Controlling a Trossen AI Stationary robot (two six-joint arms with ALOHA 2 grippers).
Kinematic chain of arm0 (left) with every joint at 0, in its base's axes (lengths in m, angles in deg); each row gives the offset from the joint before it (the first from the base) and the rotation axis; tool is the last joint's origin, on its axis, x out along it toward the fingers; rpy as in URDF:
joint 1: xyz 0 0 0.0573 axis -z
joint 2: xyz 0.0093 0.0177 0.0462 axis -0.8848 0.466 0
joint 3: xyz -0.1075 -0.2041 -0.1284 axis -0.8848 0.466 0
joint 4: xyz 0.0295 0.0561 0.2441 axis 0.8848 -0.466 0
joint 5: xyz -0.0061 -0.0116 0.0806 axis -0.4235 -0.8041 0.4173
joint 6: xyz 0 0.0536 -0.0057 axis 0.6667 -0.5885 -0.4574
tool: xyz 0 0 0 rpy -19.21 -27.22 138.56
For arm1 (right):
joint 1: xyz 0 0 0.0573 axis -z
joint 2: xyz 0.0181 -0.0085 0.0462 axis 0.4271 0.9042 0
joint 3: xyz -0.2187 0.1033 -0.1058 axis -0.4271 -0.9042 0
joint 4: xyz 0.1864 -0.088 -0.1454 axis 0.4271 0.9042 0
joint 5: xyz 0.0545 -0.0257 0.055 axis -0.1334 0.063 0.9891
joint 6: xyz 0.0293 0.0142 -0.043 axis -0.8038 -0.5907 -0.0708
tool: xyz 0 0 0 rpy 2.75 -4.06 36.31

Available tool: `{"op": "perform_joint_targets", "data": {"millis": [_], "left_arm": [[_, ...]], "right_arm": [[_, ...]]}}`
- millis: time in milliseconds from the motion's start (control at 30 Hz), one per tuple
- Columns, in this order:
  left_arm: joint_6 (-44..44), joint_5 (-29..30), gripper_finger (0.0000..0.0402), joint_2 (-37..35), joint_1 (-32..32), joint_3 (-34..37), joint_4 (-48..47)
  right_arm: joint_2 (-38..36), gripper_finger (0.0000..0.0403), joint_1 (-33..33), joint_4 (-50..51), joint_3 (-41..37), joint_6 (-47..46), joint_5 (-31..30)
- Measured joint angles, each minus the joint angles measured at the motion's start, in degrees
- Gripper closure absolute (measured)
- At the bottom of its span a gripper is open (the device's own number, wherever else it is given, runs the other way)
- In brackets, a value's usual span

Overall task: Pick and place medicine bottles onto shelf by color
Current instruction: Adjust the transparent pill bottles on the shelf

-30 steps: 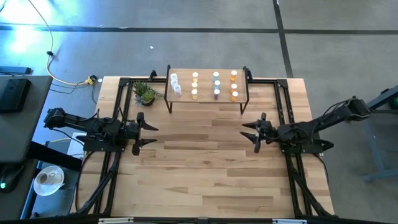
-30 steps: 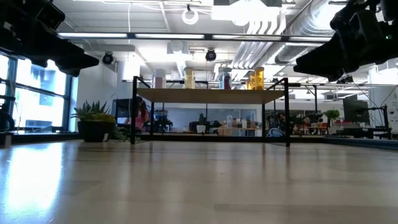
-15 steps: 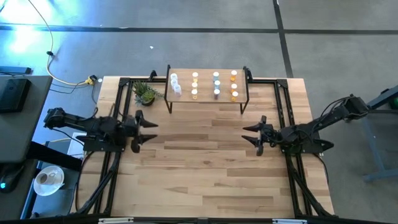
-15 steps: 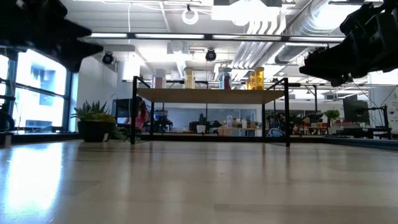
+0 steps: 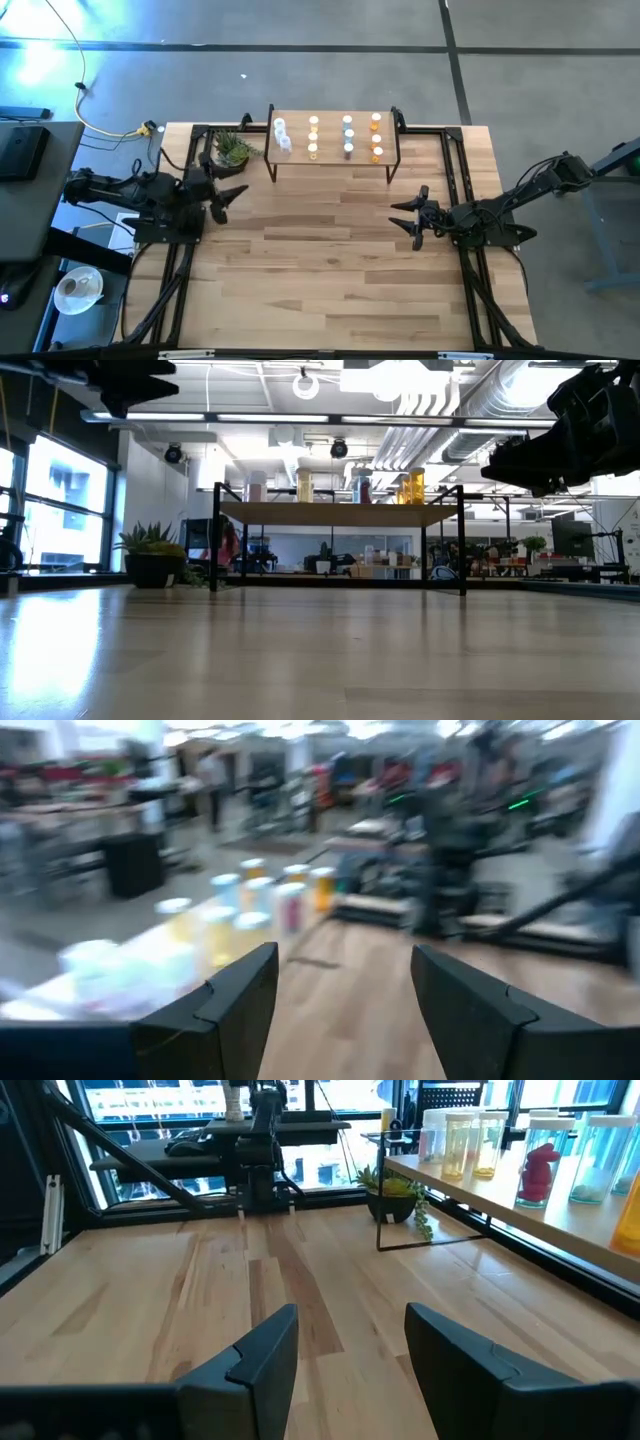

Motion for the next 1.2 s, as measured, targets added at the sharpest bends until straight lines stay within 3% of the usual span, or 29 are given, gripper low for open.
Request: {"op": "perform_joint_targets", "data": {"millis": [167, 533, 1200], "left_arm": [[0.4, 4.9, 0.0181, 8.4, -5.1, -8.2, -5.7], [2.6, 4.9, 0.0181, 25.2, -19.2, -23.3, -11.6], [13.6, 3.2, 0.0181, 46.6, -28.9, -26.3, -2.8]], "right_arm": [[0.0, 0.0226, 0.0, 0.1, 0.0, 0.0, 0.0], [0.0, 0.0226, 0.0, 1.4, 0.0, -1.3, 0.0], [0.0, 0.0226, 0.0, 2.5, 0.0, -3.0, -2.8]]}}
